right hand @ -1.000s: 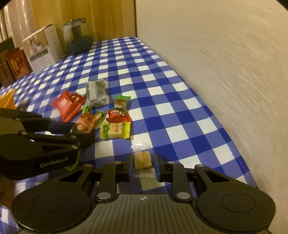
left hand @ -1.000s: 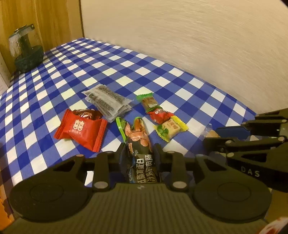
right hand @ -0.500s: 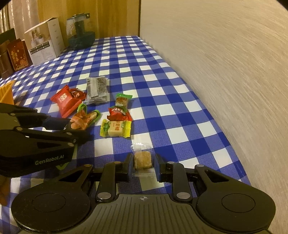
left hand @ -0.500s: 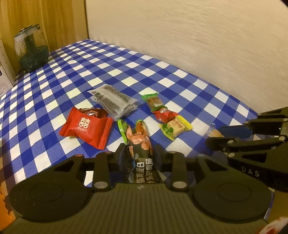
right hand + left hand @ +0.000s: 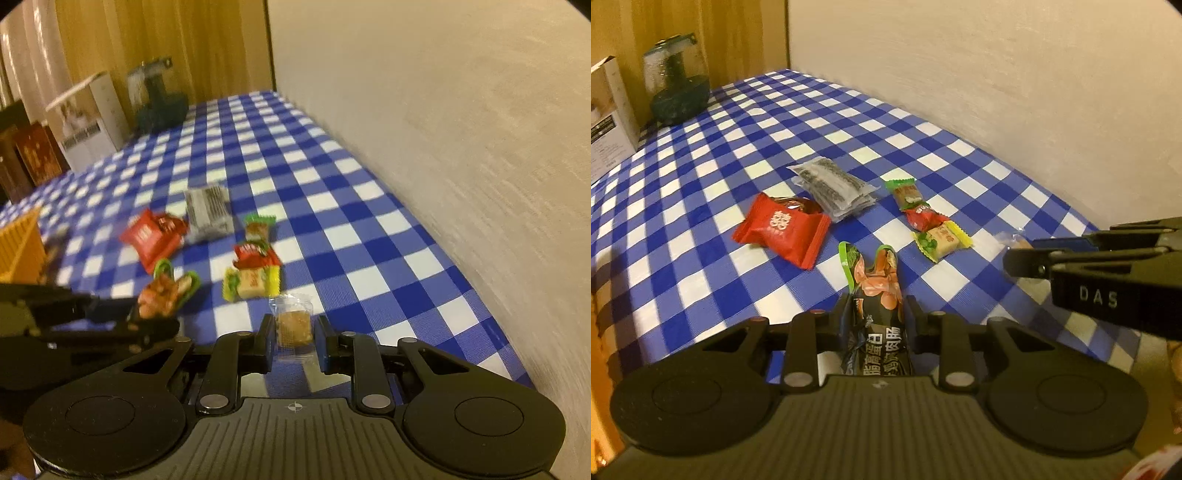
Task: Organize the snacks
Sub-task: 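Carry the cookie packet and green snack bag over the orange tray, then open the left gripper to drop the green bag while the right releases the cookie packet, then move both open grippers from the tray to the remaining snacks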
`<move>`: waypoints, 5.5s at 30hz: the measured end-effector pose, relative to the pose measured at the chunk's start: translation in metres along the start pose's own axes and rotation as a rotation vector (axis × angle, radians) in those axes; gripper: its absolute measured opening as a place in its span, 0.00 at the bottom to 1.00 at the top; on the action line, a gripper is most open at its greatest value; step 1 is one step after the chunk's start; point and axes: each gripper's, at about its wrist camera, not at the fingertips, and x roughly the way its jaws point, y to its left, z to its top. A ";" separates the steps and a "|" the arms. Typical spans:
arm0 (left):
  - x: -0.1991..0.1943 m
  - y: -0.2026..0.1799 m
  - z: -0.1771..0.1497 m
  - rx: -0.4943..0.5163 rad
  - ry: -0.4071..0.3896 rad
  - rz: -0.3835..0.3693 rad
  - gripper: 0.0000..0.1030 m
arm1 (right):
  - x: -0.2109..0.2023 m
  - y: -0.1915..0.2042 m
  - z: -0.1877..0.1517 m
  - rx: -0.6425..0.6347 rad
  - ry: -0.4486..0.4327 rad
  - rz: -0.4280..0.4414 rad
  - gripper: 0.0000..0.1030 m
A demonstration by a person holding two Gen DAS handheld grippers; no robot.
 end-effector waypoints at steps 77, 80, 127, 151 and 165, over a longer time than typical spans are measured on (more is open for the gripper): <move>-0.249 0.195 -0.094 -0.402 -0.076 0.349 0.26 | -0.076 0.278 0.008 -0.235 -0.031 0.403 0.22; -0.239 0.202 -0.094 -0.412 -0.064 0.349 0.26 | -0.067 0.280 0.009 -0.230 -0.022 0.408 0.22; -0.235 0.224 -0.113 -0.463 -0.070 0.380 0.40 | -0.046 0.273 0.011 -0.123 -0.011 0.487 0.63; -0.249 0.166 -0.092 -0.360 -0.106 0.324 0.61 | -0.099 0.183 -0.009 -0.058 -0.046 0.298 0.63; -0.237 0.115 -0.067 -0.279 -0.129 0.241 0.81 | -0.125 0.120 -0.018 0.027 -0.095 0.207 0.63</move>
